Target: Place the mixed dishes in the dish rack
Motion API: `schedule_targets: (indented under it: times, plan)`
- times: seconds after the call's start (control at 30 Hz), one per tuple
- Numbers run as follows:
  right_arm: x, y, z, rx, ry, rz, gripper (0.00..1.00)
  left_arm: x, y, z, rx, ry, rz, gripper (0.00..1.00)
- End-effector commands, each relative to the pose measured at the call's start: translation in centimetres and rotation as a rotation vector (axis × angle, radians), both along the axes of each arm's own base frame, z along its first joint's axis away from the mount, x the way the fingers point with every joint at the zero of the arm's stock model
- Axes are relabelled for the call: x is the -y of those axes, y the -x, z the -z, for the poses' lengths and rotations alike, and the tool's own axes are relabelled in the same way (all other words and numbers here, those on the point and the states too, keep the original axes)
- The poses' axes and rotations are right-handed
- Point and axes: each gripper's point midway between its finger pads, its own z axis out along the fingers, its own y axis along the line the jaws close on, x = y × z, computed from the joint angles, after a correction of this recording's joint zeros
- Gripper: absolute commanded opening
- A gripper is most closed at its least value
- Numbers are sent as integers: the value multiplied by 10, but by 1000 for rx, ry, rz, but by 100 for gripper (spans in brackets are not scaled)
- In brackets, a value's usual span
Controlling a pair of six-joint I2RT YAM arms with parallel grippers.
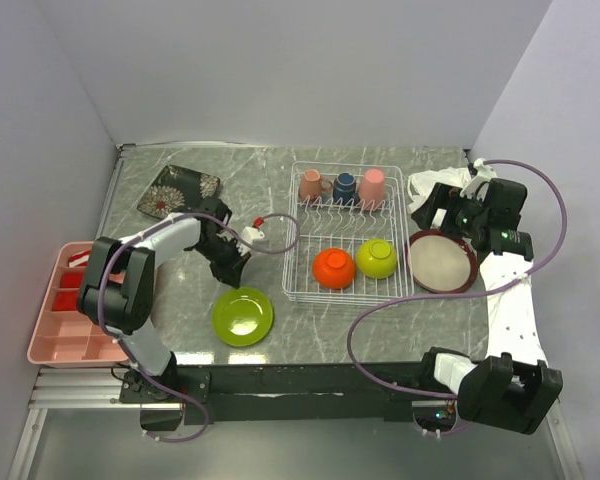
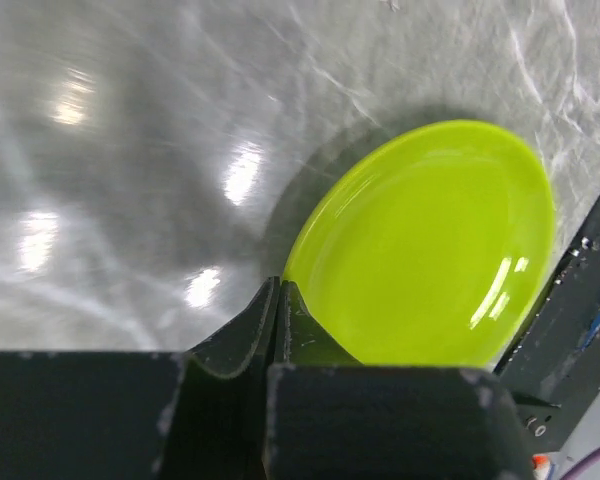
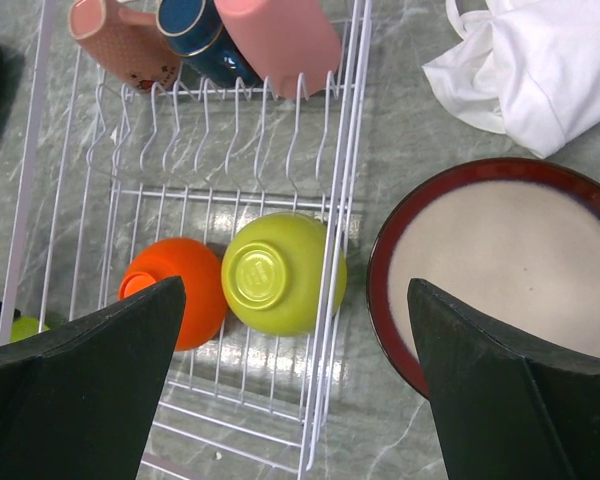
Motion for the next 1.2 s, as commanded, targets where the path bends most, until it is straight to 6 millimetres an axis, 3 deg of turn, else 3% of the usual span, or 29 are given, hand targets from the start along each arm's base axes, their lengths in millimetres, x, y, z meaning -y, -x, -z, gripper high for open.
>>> schedule_targets:
  times: [0.0, 0.17, 0.27, 0.53, 0.73, 0.87, 0.93, 0.97, 1.07, 1.17]
  plan:
    - [1, -7, -33, 102, 23, -17, 100, -2, -28, -54, 159, -7, 5, 1]
    - [1, -16, -40, 112, 27, -38, 100, -16, -53, -91, 261, -36, -5, 1]
    - [0, -20, -37, 103, 3, -37, 100, -23, -62, -98, 289, -42, -18, 1]
    - [-4, -23, -34, 85, -29, -43, 100, -22, -69, -101, 293, -10, -57, 1]
    - [-5, -25, -34, 85, -41, -40, 100, -23, -69, -94, 283, -14, -76, 1]
    - [-6, -22, -33, 88, -39, -38, 100, -29, -81, -88, 300, -37, -138, 2]
    - [-7, -19, -31, 81, -43, -38, 100, -33, -89, -85, 312, -43, -169, 9]
    - [-7, -19, -30, 81, -43, -38, 100, -35, -90, -82, 310, -49, -185, 27]
    - [-7, -16, -31, 87, -40, -37, 100, -38, -99, -80, 337, -63, -217, 53]
    - [-7, -14, -31, 93, -32, -36, 100, -38, -104, -78, 337, -61, -227, 67]
